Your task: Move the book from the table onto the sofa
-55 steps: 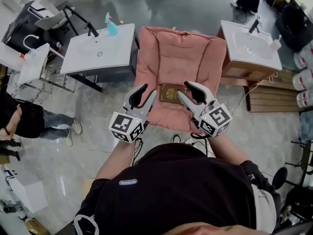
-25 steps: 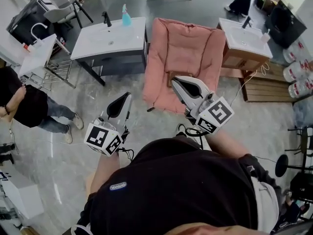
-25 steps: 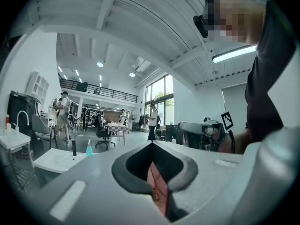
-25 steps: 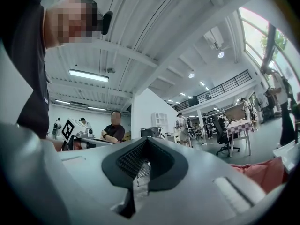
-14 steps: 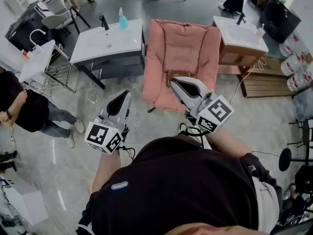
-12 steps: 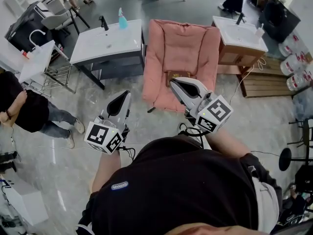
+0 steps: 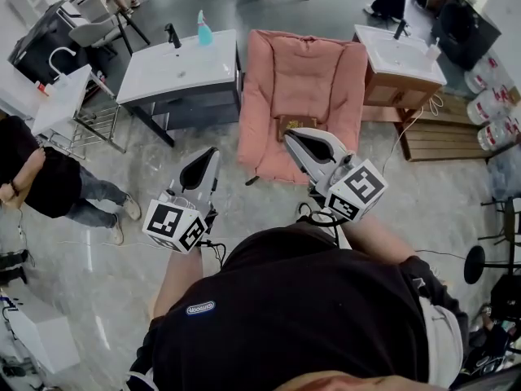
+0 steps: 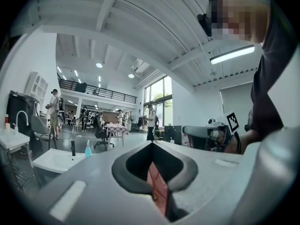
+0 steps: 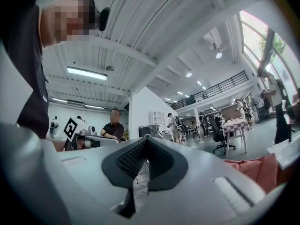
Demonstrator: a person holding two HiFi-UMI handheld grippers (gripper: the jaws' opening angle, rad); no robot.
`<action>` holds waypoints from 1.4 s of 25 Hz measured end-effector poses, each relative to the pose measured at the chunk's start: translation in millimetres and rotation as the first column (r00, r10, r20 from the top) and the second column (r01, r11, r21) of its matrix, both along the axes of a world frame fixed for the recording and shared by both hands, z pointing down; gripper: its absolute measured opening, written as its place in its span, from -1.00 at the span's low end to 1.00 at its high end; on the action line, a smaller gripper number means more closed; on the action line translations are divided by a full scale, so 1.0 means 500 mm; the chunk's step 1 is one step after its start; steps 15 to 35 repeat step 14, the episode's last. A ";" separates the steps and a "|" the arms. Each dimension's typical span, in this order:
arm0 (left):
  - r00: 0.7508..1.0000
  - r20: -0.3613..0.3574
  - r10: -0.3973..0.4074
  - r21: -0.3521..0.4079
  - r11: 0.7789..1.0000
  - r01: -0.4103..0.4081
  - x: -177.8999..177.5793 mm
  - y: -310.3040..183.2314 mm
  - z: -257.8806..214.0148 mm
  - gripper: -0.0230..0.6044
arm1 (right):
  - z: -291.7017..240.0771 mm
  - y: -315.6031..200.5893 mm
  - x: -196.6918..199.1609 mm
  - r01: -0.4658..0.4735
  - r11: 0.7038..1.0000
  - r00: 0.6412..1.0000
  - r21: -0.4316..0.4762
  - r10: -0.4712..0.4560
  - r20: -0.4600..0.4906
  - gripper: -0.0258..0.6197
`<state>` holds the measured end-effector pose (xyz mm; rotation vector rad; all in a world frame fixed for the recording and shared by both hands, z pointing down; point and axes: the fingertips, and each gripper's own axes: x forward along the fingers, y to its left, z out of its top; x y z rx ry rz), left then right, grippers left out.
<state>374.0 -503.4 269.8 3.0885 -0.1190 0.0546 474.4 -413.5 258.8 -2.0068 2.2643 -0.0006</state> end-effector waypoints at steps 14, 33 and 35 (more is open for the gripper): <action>1.000 -0.006 -0.024 -0.007 1.000 0.024 0.006 -0.018 0.001 -0.92 | 0.001 -0.002 0.003 -0.005 1.000 1.000 -0.010 0.005 -0.015 -0.83; 1.000 -0.006 -0.024 -0.007 1.000 0.024 0.006 -0.018 0.001 -0.92 | 0.001 -0.002 0.003 -0.005 1.000 1.000 -0.010 0.005 -0.015 -0.83; 1.000 -0.006 -0.024 -0.007 1.000 0.024 0.006 -0.018 0.001 -0.92 | 0.001 -0.002 0.003 -0.005 1.000 1.000 -0.010 0.005 -0.015 -0.83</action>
